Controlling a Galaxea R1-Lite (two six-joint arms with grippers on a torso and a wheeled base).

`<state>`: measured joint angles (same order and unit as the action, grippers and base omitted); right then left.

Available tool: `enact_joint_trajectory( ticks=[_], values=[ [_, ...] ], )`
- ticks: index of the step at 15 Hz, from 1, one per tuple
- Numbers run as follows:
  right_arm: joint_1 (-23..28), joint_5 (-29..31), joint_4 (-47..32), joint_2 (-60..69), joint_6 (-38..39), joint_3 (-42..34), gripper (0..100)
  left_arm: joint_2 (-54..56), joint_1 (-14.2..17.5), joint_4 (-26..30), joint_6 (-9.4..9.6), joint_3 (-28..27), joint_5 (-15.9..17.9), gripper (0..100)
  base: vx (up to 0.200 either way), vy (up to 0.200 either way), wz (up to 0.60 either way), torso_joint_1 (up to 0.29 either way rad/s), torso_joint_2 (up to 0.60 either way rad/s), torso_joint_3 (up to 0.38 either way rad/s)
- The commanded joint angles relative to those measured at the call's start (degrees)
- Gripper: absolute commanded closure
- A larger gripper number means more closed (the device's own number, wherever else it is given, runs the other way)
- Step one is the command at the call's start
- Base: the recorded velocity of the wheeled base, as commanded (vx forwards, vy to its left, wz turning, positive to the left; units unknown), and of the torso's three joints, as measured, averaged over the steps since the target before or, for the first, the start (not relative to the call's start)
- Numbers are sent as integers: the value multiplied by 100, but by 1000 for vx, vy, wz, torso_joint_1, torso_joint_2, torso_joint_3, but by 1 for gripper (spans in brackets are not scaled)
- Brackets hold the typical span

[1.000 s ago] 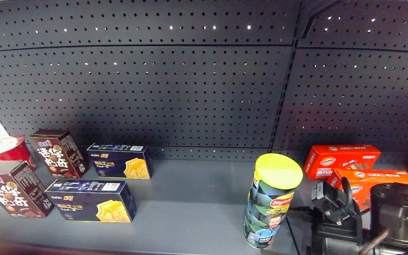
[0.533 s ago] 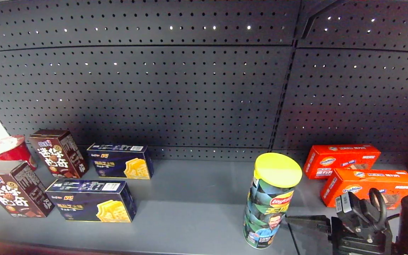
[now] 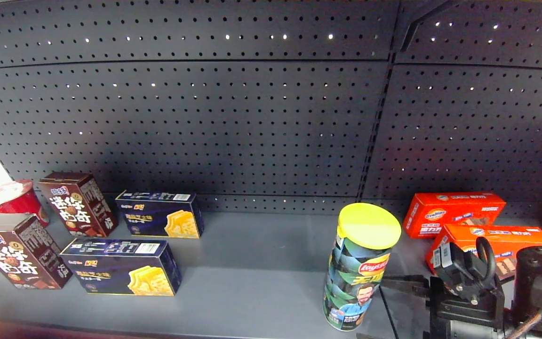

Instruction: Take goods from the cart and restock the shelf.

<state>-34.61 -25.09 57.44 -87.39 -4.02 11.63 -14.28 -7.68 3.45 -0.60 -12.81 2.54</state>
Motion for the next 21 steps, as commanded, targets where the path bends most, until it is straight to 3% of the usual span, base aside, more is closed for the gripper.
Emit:
enact_joint_trajectory(
  ticks=[1, 6, 11, 17, 21],
  values=[
    [-81, -5, 4, 38, -2, -47, 0, 48, 3, 24, -2, 24, 1, 100, 0, 0, 0, 0, 0, 0],
    [-257, -14, 4, 363, 7, -337, 0, 513, 3, 710, -2, -28, 1, 100, 0, 0, 0, 0, 0, 0],
    [-327, -154, 13, 741, 7, -504, 0, 557, 3, 780, -2, -81, -7, 100, 0, 0, 0, 0, 0, 0],
    [745, -22, -93, 1392, 7, -565, 0, 557, -5, 789, -2, -99, -95, 100, 0, 0, 0, 0, 0, 0],
    [1079, 769, -93, 935, 16, -495, 0, 557, -14, 789, -2, -90, -87, 100, 0, 0, 0, 0, 0, 0]
  ],
)
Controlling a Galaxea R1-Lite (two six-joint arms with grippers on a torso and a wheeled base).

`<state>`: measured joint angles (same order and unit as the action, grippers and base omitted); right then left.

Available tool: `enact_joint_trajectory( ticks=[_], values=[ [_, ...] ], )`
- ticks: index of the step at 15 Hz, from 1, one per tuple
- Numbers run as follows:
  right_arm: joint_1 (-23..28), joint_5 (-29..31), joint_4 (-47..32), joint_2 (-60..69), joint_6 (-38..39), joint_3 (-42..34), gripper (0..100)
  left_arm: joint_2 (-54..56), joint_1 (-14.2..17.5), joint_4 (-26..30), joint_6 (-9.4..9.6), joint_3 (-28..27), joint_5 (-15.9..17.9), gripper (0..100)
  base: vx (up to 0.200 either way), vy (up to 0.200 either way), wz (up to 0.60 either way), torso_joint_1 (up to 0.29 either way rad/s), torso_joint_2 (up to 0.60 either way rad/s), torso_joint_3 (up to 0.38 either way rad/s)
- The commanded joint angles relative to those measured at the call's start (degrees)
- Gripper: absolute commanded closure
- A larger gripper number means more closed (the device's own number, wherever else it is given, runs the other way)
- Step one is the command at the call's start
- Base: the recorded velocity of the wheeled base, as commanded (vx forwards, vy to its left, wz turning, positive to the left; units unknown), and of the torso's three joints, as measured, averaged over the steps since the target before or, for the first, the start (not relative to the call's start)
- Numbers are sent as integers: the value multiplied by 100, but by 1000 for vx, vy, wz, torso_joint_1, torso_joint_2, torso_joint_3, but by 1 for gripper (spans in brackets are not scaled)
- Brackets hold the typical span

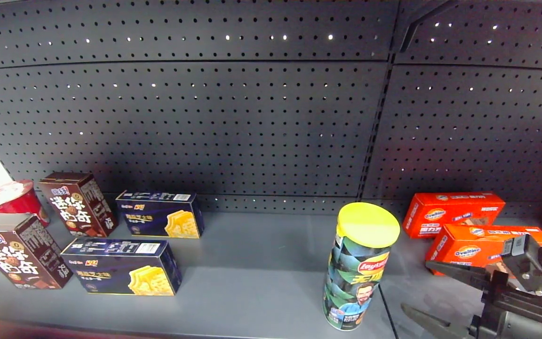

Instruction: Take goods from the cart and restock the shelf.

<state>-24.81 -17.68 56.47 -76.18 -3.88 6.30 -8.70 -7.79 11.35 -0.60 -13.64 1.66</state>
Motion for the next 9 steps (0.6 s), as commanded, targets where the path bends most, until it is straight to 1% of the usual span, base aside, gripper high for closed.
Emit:
enact_joint_trajectory(
  ticks=[1, 3, 6, 8, 9],
  values=[
    [257, 45, 13, -327, -17, 126, 0, 0, -3, -1, -2, -7, 1, 100, 0, 0, 0, 0, 0, 0],
    [284, 247, 5, -644, -17, 407, 0, 18, -3, -1, -2, 19, -8, 100, 0, 0, 0, 0, 0, 0],
    [292, 256, 5, -1154, -17, 820, 0, 71, -3, 8, -2, 28, -8, 100, 0, 0, 0, 0, 0, 0],
    [275, 256, 13, -1382, -43, 969, 0, 71, -12, 8, -11, 28, -8, 100, 0, 0, 0, 0, 0, 0],
    [275, 212, 13, -1514, -175, 987, 0, 71, -12, 8, -11, 37, -8, 100, 0, 0, 0, 0, 0, 0]
  ],
)
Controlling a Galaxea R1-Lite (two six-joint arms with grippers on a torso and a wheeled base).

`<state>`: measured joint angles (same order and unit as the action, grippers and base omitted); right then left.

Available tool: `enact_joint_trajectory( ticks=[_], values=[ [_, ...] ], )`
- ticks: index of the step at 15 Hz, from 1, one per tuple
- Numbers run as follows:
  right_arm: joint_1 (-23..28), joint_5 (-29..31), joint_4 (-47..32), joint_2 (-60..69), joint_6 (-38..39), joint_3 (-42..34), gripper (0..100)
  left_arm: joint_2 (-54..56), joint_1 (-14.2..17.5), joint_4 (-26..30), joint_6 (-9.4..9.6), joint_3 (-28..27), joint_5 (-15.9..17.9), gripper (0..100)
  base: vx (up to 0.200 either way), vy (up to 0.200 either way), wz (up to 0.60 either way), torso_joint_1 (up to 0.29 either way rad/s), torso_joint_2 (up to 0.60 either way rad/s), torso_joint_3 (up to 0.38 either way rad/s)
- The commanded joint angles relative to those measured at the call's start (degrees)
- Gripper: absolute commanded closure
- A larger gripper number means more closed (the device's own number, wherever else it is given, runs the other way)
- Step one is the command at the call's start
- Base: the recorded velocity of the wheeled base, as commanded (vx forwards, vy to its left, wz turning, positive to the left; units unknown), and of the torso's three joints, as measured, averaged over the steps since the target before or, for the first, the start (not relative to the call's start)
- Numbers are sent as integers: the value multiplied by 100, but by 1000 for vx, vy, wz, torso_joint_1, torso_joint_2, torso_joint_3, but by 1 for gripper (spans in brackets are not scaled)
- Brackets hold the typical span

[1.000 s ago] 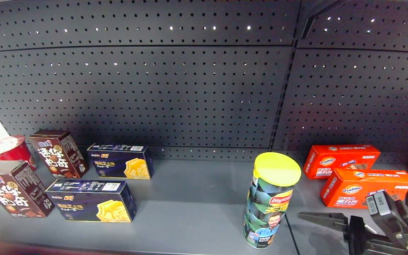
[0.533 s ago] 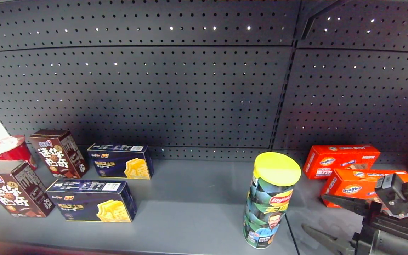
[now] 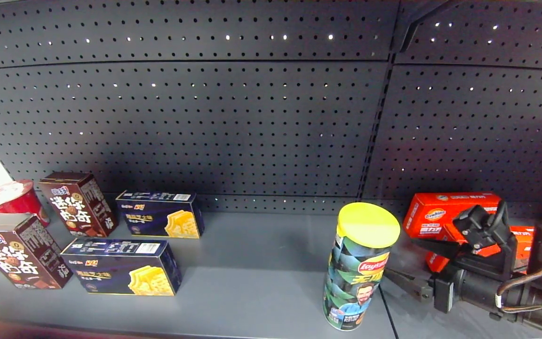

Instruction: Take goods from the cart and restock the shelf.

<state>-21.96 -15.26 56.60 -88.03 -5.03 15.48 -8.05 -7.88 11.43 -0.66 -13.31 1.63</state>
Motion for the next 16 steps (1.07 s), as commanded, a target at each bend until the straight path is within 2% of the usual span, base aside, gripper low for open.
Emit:
enact_joint_trajectory(
  ticks=[1, 12, 16],
  values=[
    [-46, -56, 0, -434, -173, 69, 0, 5, -4, -1, -4, 4, -5, 100, 0, 0, 0, 0, 0, 0],
    [-485, -293, 79, -426, -235, -45, 0, 22, 5, -1, -4, 83, -5, 100, 0, 0, 0, 0, 0, 0],
    [-239, -258, 70, -100, -226, -124, 0, 49, 14, -18, 13, 4, -5, 100, 0, 0, 0, 0, 0, 0]
  ],
)
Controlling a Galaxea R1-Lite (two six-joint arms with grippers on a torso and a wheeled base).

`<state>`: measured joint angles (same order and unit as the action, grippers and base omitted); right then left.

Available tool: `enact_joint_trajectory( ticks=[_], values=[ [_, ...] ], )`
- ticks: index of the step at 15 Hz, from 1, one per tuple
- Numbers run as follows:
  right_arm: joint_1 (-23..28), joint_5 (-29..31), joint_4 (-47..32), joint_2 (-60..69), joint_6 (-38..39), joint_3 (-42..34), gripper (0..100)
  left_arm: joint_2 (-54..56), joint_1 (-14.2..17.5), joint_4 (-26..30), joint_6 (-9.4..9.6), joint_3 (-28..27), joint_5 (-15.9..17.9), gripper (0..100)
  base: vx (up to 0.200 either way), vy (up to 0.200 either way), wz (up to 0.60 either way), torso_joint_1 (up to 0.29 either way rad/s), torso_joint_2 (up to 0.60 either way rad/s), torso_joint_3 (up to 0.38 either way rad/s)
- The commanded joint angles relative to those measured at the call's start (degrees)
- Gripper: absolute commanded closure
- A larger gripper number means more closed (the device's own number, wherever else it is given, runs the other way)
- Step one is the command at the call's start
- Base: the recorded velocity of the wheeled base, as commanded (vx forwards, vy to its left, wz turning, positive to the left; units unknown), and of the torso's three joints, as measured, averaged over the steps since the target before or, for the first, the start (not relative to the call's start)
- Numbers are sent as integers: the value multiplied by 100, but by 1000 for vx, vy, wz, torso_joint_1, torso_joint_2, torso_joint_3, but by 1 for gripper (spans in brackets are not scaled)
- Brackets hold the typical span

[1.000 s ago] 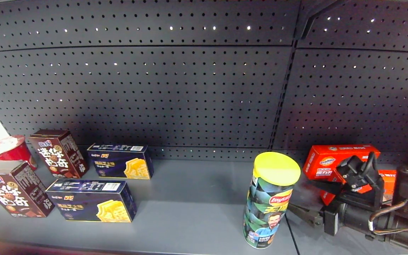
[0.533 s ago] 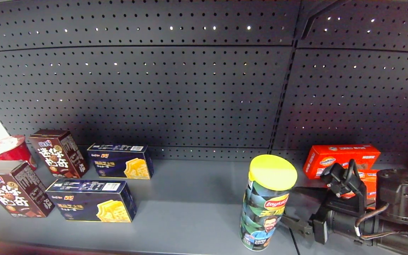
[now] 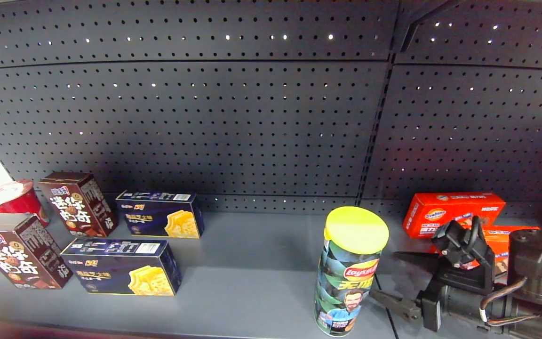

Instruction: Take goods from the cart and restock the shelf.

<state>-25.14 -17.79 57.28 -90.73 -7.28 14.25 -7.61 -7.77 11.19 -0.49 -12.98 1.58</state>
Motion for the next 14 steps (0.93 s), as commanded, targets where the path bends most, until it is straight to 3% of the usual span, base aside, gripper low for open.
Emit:
enact_joint_trajectory(
  ticks=[1, 3, 5, 7, 9, 10, 12, 14],
  values=[
    [79, -23, -24, 372, 7, -19, 0, -109, -14, -12, 93, -363, 44, 100, 0, 0, 0, 0, 0, 0],
    [26, 12, 11, 469, -2, -116, 0, -769, -76, -64, 304, -890, 316, 100, 0, 0, 0, 0, 0, 0],
    [35, 47, 28, 425, -2, -230, 0, -1929, -164, -311, 348, -1664, 1142, 100, 0, 0, 0, 0, 0, 0],
    [44, 188, 20, 390, -2, -203, 0, -2896, -181, -864, 339, -1927, 1837, 100, 0, 0, 0, 0, 0, 0],
    [44, 267, 20, 363, -2, -239, 0, -3643, -208, -1418, 356, -2042, 2250, 100, 0, 0, 0, 0, 0, 0],
    [44, 293, 28, 363, 7, -309, 0, -4284, -445, -1884, 392, -2209, 2601, 100, 0, 0, 0, 0, 0, 0],
    [97, 293, 28, 407, 7, -432, 0, -4996, -805, -2077, 383, -2419, 2663, 100, 0, 0, 0, 0, 0, 0],
    [114, 293, 28, 425, 7, -467, 0, -5480, -832, -2156, 374, -2639, 2680, 100, 0, 0, 0, 0, 0, 0]
  ],
)
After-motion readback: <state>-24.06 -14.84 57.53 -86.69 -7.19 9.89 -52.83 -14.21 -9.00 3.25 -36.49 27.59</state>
